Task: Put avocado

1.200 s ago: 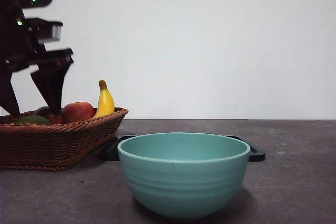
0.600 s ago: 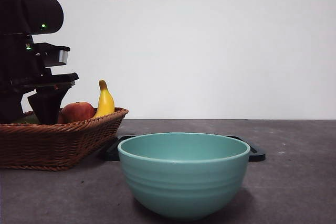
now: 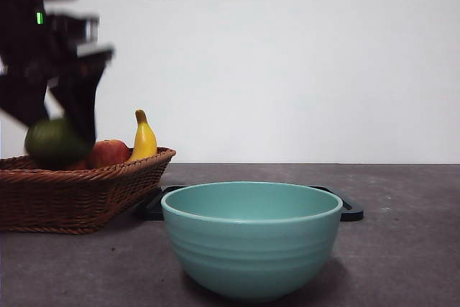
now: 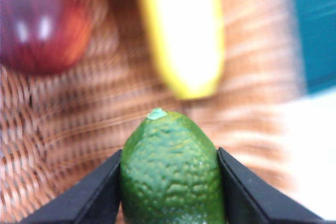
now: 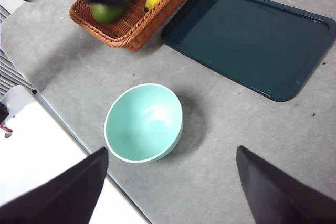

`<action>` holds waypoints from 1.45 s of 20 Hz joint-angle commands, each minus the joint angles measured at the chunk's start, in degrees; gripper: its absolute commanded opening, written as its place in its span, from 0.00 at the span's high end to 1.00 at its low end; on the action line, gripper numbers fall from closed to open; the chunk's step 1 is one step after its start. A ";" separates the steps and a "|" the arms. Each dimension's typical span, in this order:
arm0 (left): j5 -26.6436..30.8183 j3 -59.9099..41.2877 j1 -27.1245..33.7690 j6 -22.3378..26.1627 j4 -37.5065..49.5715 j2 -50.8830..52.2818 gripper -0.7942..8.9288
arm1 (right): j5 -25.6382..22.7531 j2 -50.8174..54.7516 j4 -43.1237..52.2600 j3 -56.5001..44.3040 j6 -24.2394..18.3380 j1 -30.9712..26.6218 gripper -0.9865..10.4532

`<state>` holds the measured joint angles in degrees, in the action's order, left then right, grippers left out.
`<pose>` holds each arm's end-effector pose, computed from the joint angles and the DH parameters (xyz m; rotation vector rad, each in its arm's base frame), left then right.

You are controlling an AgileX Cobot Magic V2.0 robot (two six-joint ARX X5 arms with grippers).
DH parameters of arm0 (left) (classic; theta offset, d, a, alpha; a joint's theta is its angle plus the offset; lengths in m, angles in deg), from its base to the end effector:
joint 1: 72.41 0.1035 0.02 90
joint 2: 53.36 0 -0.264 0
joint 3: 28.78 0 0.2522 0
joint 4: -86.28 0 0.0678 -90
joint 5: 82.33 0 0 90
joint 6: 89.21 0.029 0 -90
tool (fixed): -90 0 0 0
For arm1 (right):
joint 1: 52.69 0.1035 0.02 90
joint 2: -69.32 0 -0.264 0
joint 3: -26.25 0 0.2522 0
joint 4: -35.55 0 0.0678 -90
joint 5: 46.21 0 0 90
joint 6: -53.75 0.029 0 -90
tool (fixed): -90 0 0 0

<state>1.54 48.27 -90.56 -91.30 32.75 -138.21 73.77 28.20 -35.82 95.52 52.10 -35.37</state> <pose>0.2770 -0.0941 0.2474 0.0804 1.0784 -0.3626 0.1018 0.0469 0.3325 0.0596 0.7591 0.7960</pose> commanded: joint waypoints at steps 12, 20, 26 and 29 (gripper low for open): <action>-7.02 2.01 -27.50 -3.17 2.03 8.04 0.73 | -0.02 -0.39 0.52 1.11 0.20 0.35 0.57; -6.16 2.01 -33.90 -2.64 8.66 -6.93 0.73 | -0.02 -0.39 0.52 1.11 0.20 0.35 0.57; -3.61 2.01 -35.34 -1.79 10.54 -12.24 0.73 | -0.02 -0.39 0.55 1.11 0.15 0.35 0.57; -3.52 2.01 -36.00 -1.77 11.67 -13.99 0.73 | -0.02 -0.39 0.52 1.11 0.15 0.35 0.57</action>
<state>-2.07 49.21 -125.86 -93.99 44.05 -151.22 73.72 28.20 -35.82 95.52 52.10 -35.37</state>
